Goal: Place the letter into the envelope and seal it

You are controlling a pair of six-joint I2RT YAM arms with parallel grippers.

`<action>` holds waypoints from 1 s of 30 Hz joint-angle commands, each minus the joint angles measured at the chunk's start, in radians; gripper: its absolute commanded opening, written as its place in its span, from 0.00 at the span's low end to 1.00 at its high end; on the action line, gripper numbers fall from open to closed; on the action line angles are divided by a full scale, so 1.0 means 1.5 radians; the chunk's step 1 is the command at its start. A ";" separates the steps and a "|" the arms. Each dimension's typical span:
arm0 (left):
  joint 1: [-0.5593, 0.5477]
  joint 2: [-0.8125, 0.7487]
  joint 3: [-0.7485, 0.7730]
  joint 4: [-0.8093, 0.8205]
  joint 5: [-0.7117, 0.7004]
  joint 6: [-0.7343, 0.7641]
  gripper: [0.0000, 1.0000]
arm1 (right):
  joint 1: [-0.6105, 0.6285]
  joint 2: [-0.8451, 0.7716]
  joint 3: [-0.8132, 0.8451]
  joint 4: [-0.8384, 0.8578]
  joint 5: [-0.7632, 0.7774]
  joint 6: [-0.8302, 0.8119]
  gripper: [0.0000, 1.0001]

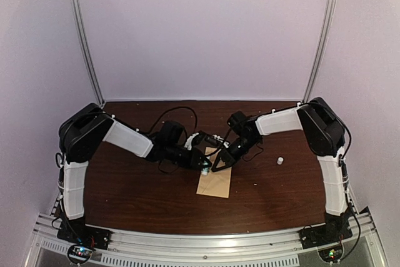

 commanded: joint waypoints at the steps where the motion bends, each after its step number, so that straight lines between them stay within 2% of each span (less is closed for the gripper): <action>1: -0.004 0.005 -0.003 0.012 0.002 0.005 0.00 | 0.001 0.016 0.008 0.013 0.027 0.018 0.13; 7: -0.004 -0.034 -0.025 0.016 0.007 0.003 0.00 | 0.001 0.023 0.003 0.013 0.038 0.019 0.13; 16: -0.020 -0.099 -0.128 0.099 0.024 -0.058 0.00 | 0.001 0.023 0.000 0.013 0.038 0.019 0.13; 22: -0.036 -0.093 -0.140 0.133 0.027 -0.090 0.00 | 0.001 0.024 0.000 0.012 0.034 0.019 0.13; 30: -0.037 -0.057 -0.129 0.090 0.004 -0.091 0.00 | 0.001 0.021 0.003 0.005 0.020 0.014 0.13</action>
